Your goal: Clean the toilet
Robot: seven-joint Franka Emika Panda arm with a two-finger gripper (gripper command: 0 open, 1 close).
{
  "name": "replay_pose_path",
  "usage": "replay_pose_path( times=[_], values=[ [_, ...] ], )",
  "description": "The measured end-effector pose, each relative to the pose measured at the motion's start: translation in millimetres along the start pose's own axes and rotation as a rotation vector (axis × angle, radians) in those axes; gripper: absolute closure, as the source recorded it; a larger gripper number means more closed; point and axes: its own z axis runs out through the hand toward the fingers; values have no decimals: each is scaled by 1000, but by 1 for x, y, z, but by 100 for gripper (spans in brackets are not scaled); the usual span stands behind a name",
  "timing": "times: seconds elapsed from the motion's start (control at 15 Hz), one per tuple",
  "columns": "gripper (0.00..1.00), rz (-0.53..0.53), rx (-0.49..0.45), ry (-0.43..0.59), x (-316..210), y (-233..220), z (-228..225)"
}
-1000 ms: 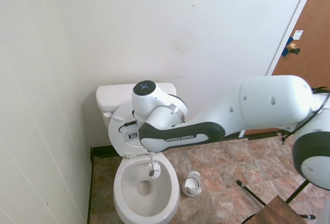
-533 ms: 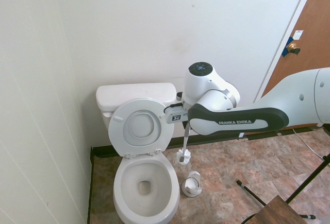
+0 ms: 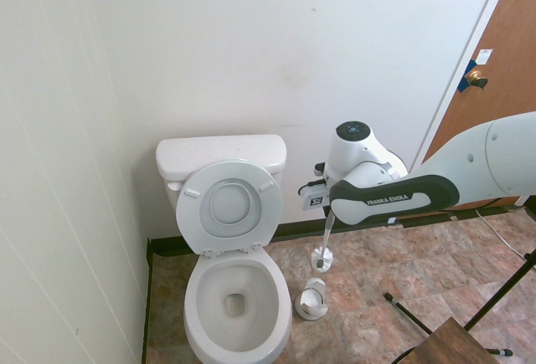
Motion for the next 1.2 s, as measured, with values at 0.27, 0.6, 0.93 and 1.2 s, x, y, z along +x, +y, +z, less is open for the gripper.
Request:
replay_pose_path(
  times=[0.27, 0.6, 0.93, 1.2],
  values=[
    [100, 3, -19, -41, 3, 10, 71],
    [100, 13, -58, -104, -1, 10, 154],
    [100, 33, -61, -145, 8, -2, 192],
    [100, 60, -71, -139, 23, -4, 213]
  ],
)
